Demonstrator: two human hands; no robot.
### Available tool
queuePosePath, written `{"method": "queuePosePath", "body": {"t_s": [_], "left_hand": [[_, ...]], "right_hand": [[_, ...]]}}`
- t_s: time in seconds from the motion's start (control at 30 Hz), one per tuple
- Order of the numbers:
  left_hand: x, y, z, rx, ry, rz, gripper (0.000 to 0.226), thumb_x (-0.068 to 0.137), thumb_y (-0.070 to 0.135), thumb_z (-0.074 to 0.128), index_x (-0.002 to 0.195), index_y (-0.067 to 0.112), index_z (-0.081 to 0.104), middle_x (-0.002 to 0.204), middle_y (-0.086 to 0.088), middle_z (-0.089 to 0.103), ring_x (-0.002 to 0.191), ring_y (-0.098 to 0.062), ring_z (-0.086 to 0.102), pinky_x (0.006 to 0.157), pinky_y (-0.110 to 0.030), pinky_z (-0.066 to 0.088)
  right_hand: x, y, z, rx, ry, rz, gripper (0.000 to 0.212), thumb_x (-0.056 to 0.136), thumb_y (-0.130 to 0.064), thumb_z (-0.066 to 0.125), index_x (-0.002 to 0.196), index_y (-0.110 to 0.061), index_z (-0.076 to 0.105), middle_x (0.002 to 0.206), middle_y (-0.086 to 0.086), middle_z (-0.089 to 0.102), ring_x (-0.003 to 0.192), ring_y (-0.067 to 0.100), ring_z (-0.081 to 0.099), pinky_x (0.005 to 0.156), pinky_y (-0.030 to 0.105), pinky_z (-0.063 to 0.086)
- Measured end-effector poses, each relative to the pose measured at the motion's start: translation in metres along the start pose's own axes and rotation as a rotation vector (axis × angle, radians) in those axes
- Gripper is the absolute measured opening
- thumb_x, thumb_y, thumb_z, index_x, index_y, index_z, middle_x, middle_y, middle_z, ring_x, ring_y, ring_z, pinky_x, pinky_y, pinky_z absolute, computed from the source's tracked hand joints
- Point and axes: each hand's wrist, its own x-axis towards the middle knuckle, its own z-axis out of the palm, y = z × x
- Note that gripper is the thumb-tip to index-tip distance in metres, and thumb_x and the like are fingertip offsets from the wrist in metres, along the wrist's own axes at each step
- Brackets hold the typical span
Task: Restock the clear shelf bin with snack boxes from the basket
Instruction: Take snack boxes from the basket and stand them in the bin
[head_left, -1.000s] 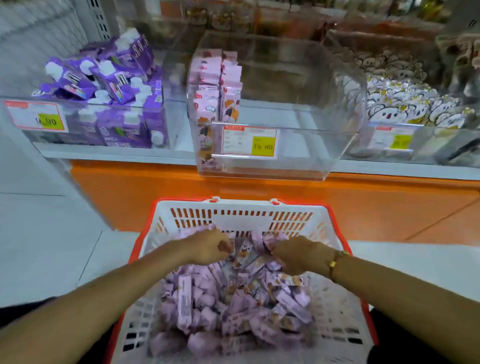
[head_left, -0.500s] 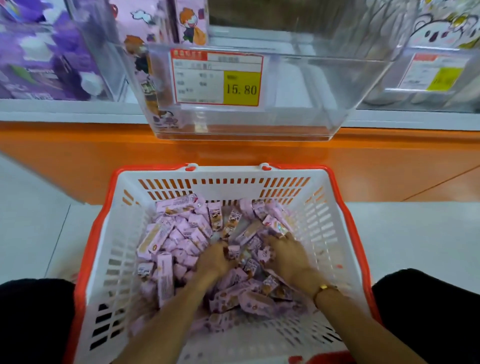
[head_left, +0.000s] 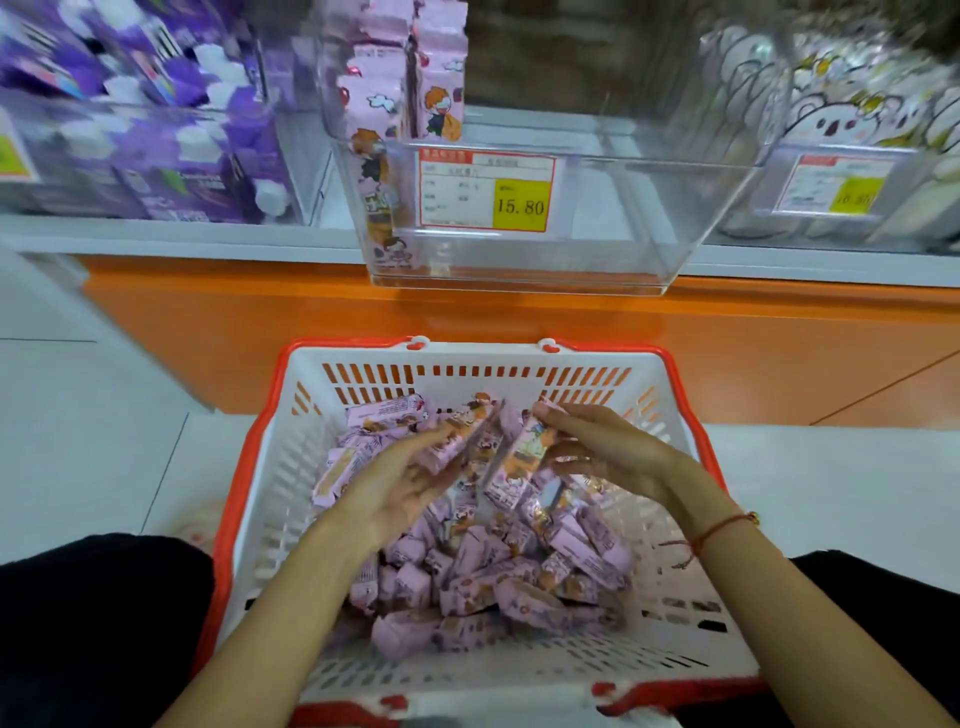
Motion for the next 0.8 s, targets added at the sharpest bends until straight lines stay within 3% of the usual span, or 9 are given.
{"method": "queuePosePath", "body": {"t_s": [0.1, 0.23, 0.33, 0.43, 0.5, 0.57, 0.63, 0.73, 0.8], "left_hand": [[-0.012, -0.002, 0.01, 0.169, -0.171, 0.015, 0.051, 0.064, 0.007, 0.072, 0.114, 0.005, 0.061, 0.094, -0.01, 0.073, 0.073, -0.015, 0.068, 0.069, -0.024, 0.058], [-0.014, -0.006, 0.021, 0.543, -0.17, 0.087, 0.038, 0.082, 0.005, 0.063, 0.119, 0.01, 0.059, 0.111, -0.006, 0.067, 0.102, -0.018, 0.057, 0.083, -0.028, 0.045], [-0.016, -0.006, 0.018, 0.794, -0.156, 0.135, 0.036, 0.091, 0.024, 0.059, 0.126, 0.023, 0.05, 0.12, 0.007, 0.06, 0.11, -0.008, 0.052, 0.095, -0.032, 0.039], [-0.019, -0.003, 0.008, 0.909, -0.144, 0.219, 0.032, 0.084, 0.042, 0.064, 0.113, 0.03, 0.06, 0.102, 0.014, 0.071, 0.096, 0.001, 0.063, 0.079, -0.025, 0.047], [-0.017, -0.002, -0.001, 0.953, -0.119, 0.263, 0.028, 0.079, 0.047, 0.067, 0.103, 0.034, 0.065, 0.094, 0.015, 0.073, 0.091, 0.004, 0.065, 0.073, -0.022, 0.047], [-0.013, -0.002, -0.012, 0.965, -0.064, 0.274, 0.025, 0.076, 0.045, 0.07, 0.098, 0.034, 0.066, 0.09, 0.014, 0.074, 0.089, 0.004, 0.065, 0.069, -0.018, 0.045], [-0.009, -0.001, -0.022, 0.923, 0.016, 0.262, 0.03, 0.075, 0.043, 0.071, 0.1, 0.03, 0.066, 0.094, 0.014, 0.072, 0.093, 0.001, 0.063, 0.069, -0.016, 0.044], [-0.005, -0.002, -0.031, 0.816, 0.057, 0.181, 0.028, 0.07, 0.046, 0.073, 0.089, 0.031, 0.059, 0.083, 0.025, 0.069, 0.089, 0.008, 0.052, 0.08, -0.028, 0.043], [-0.004, -0.003, -0.033, 0.757, 0.009, 0.118, 0.018, 0.07, 0.046, 0.073, 0.078, 0.032, 0.064, 0.073, 0.032, 0.067, 0.088, 0.011, 0.048, 0.089, -0.036, 0.038]], "right_hand": [[-0.002, -0.007, 0.01, -0.03, 0.011, -0.004, 0.051, 0.067, -0.046, 0.073, 0.098, -0.007, 0.059, 0.069, -0.003, 0.068, 0.069, 0.015, 0.069, 0.074, 0.028, 0.058], [-0.004, -0.013, 0.027, -0.123, 0.018, -0.065, 0.068, 0.06, -0.048, 0.076, 0.108, -0.002, 0.062, 0.076, 0.0, 0.073, 0.073, 0.017, 0.071, 0.087, 0.04, 0.057], [0.002, -0.011, 0.041, -0.137, 0.072, -0.121, 0.093, 0.061, -0.047, 0.077, 0.132, 0.004, 0.046, 0.068, -0.001, 0.067, 0.066, 0.011, 0.067, 0.072, 0.027, 0.058], [0.012, -0.006, 0.052, -0.147, 0.129, -0.203, 0.081, 0.066, -0.047, 0.076, 0.112, 0.016, 0.054, 0.073, 0.011, 0.065, 0.061, 0.012, 0.066, 0.063, 0.022, 0.057], [0.018, 0.001, 0.053, -0.13, 0.113, -0.178, 0.077, 0.068, -0.054, 0.07, 0.106, 0.012, 0.058, 0.086, 0.019, 0.068, 0.069, 0.017, 0.07, 0.066, 0.026, 0.059], [0.026, 0.021, 0.049, -0.062, 0.052, -0.046, 0.063, 0.083, -0.056, 0.058, 0.109, 0.001, 0.062, 0.095, 0.018, 0.07, 0.081, 0.025, 0.071, 0.068, 0.029, 0.059], [0.029, 0.053, 0.039, -0.327, 0.002, 0.133, 0.045, 0.095, -0.043, 0.048, 0.11, -0.003, 0.065, 0.092, 0.011, 0.068, 0.083, 0.027, 0.066, 0.071, 0.03, 0.054], [0.029, 0.098, 0.036, -1.077, -0.352, 0.42, 0.013, 0.082, -0.028, 0.07, 0.083, -0.015, 0.066, 0.075, -0.001, 0.058, 0.075, 0.02, 0.055, 0.061, 0.025, 0.046], [0.024, 0.117, 0.046, -1.223, -0.387, 0.412, 0.04, 0.072, -0.035, 0.078, 0.096, -0.014, 0.055, 0.087, -0.001, 0.058, 0.084, 0.024, 0.057, 0.061, 0.023, 0.042]]}}
